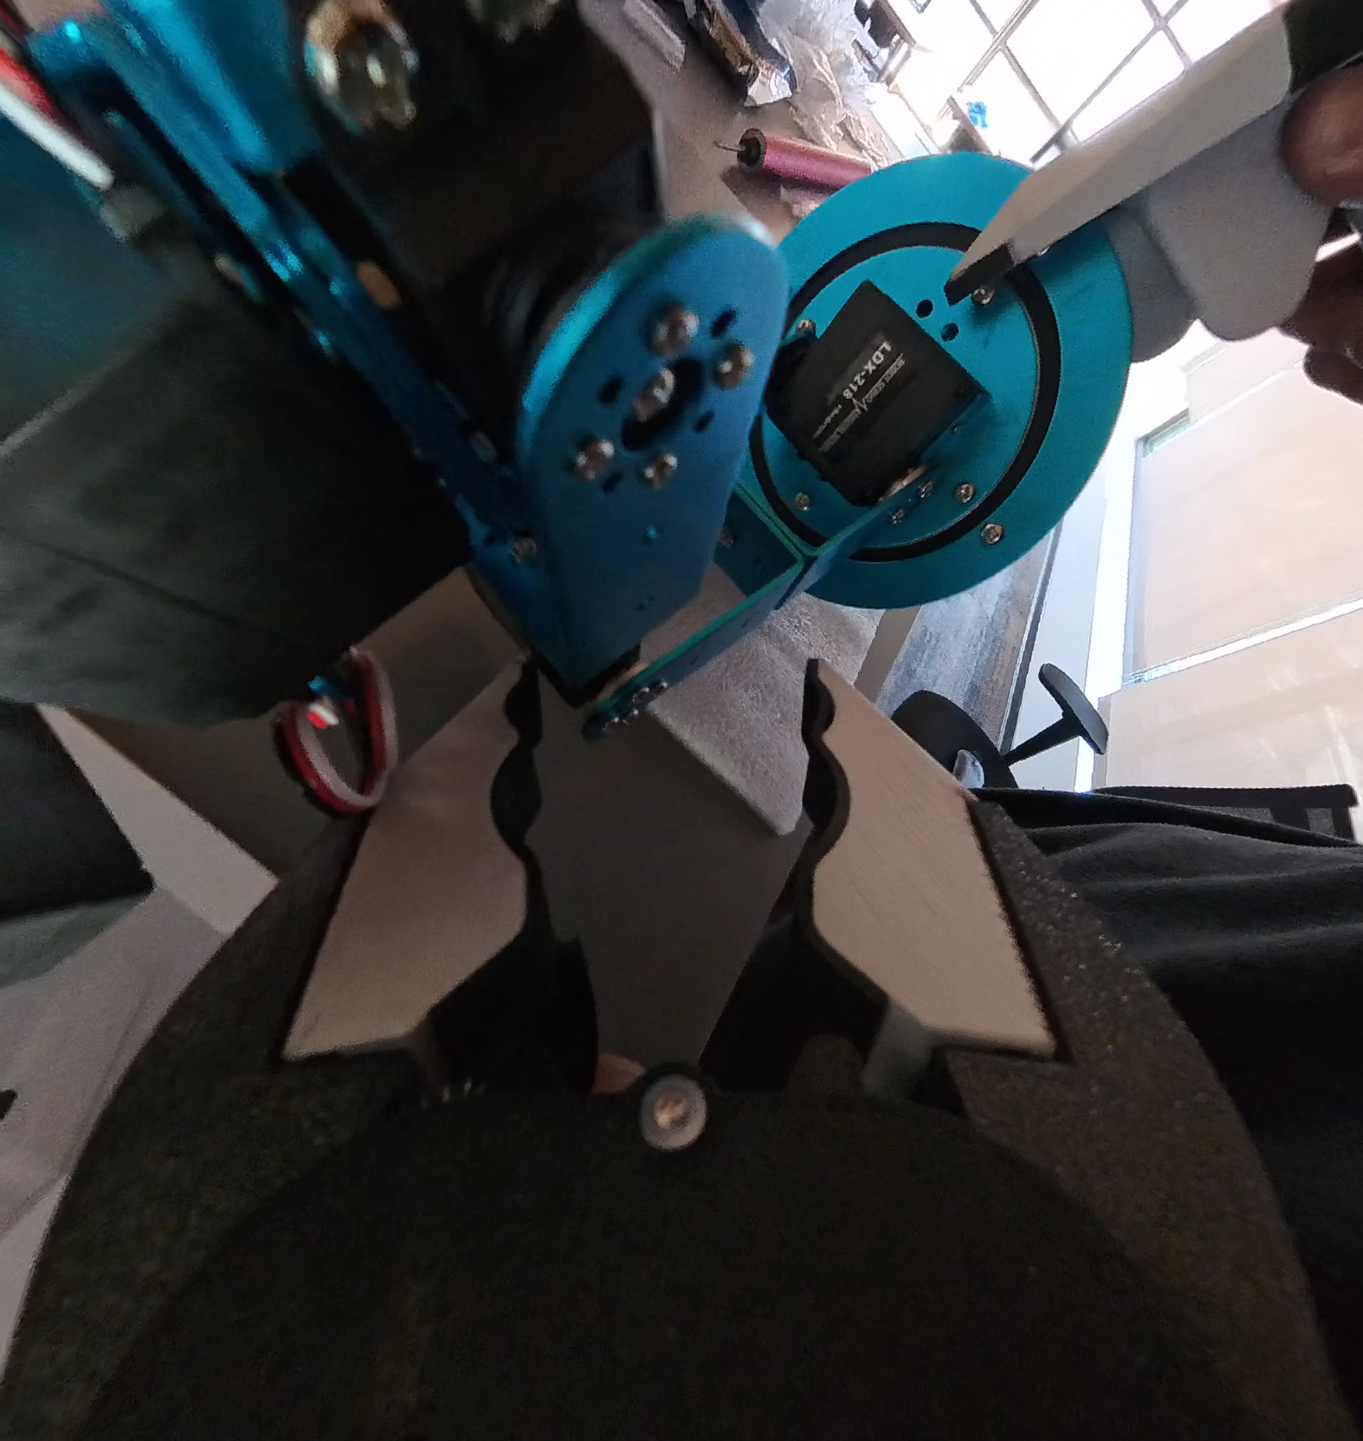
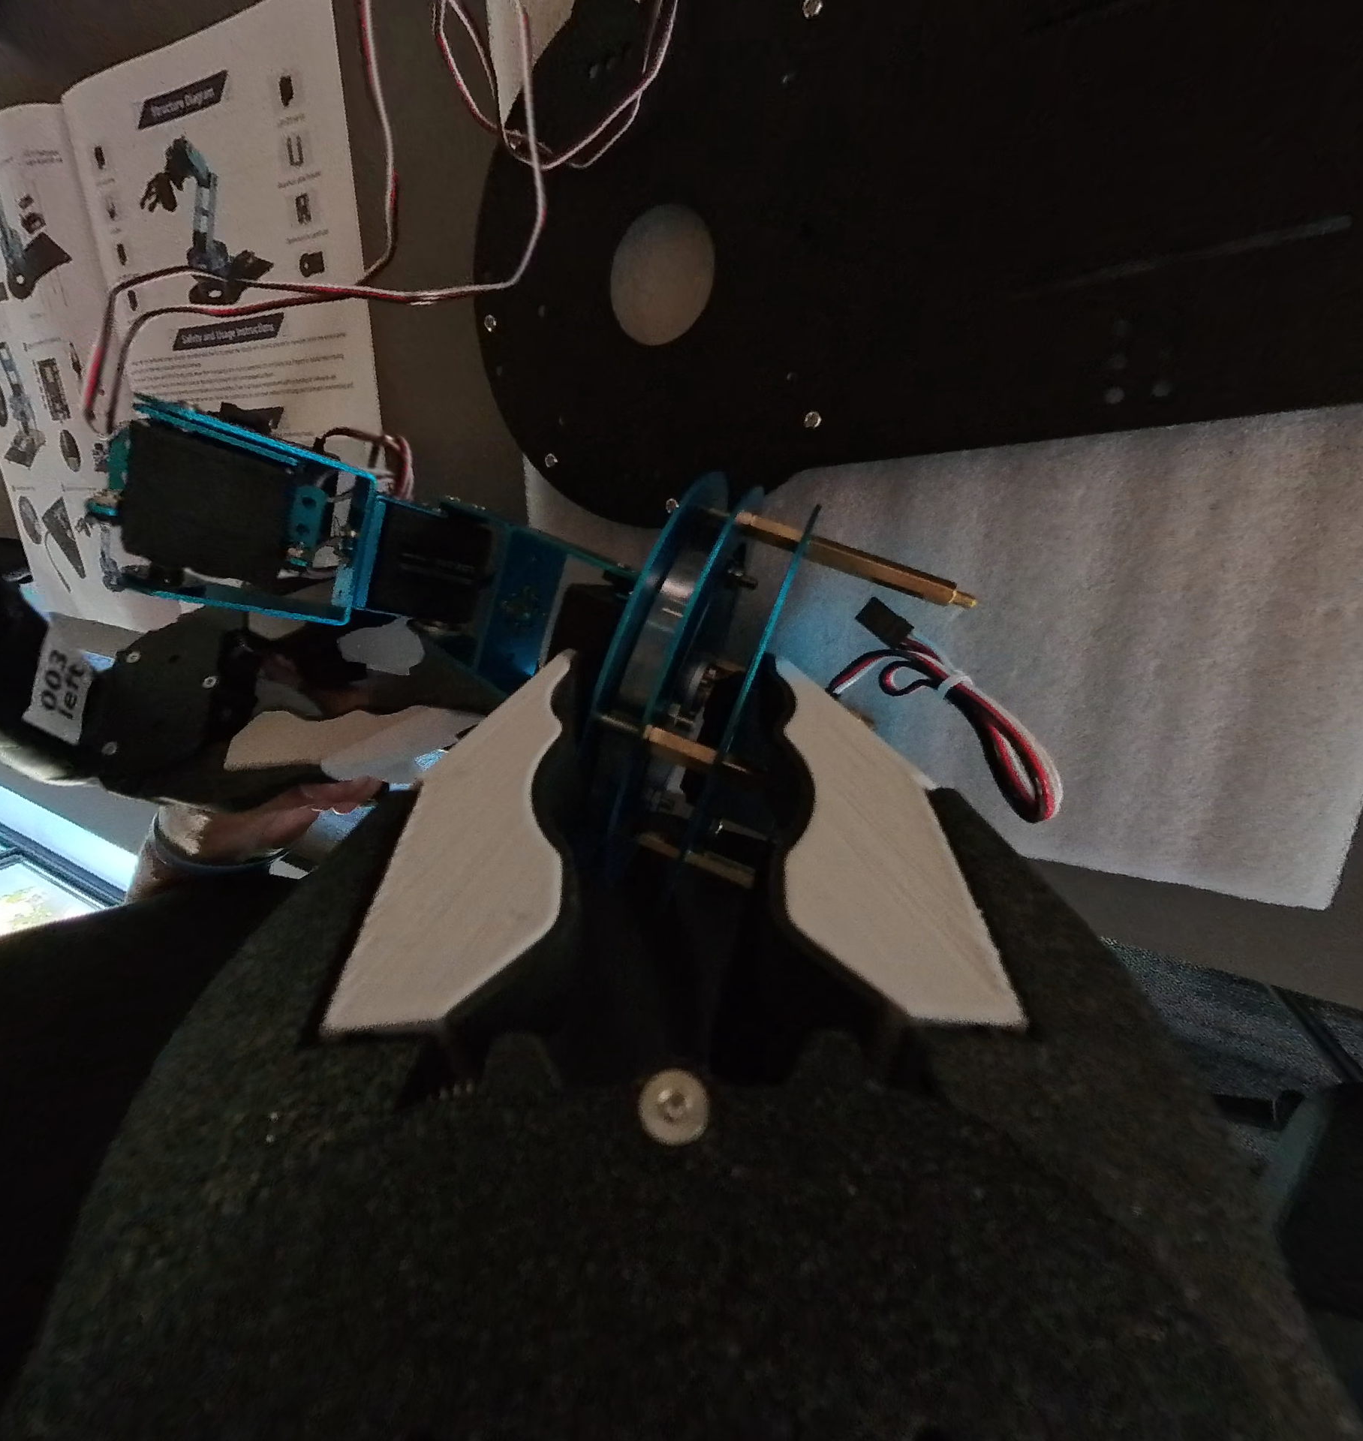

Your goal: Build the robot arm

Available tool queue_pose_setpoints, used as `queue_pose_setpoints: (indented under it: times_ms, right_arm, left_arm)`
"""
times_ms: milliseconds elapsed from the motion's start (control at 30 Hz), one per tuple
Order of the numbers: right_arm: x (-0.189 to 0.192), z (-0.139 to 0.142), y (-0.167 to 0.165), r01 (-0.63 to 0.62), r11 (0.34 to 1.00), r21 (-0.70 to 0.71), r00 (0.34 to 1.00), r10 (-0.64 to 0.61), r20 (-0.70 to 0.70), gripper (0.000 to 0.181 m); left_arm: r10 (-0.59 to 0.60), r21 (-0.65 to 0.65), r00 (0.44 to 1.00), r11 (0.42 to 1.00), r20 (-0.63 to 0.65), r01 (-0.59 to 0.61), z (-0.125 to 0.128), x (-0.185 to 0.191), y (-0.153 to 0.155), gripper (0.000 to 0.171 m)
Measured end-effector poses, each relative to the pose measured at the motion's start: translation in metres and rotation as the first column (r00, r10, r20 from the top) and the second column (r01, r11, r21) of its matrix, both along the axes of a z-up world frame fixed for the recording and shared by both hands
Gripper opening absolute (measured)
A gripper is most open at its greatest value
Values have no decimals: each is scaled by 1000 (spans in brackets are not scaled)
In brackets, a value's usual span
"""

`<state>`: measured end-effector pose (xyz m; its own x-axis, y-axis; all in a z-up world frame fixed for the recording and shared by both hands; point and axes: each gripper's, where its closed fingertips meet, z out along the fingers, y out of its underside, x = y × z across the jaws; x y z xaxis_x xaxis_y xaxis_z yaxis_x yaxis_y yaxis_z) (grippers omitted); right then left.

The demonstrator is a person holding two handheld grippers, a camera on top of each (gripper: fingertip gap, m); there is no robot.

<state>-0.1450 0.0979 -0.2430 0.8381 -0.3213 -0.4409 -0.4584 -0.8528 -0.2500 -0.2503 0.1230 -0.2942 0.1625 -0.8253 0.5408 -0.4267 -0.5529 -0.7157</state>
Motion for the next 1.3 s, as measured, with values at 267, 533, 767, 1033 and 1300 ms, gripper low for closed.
queue_pose_setpoints:
  times_ms: [267, 533, 767, 1033, 1300]
  right_arm:
    - [-5, 2, 2, -33, 999, -1, 998, 33, 59, 44]
    - [-17, 5, -7, -122, 992, 39, 992, 120, 37, 52]
    - [-27, 26, -26, -237, 959, 158, 951, 262, -163, 51]
    - [13, 64, -60, -343, 749, 566, 807, 544, -230, 35]
    - [54, 26, -50, -395, 548, 737, 822, 570, 16, 37]
  left_arm:
    - [36, 58, 999, 998, -24, -35, 4, -20, 9, 58]
    - [86, 68, 996, 994, -34, -83, 6, -22, 12, 52]
    - [158, 109, 981, 983, -109, -146, -2, -25, 15, 54]
    - [234, 161, 936, 967, -263, -197, -15, -42, 14, 54]
    - [326, 199, 880, 942, -345, -271, 12, -54, -4, 55]
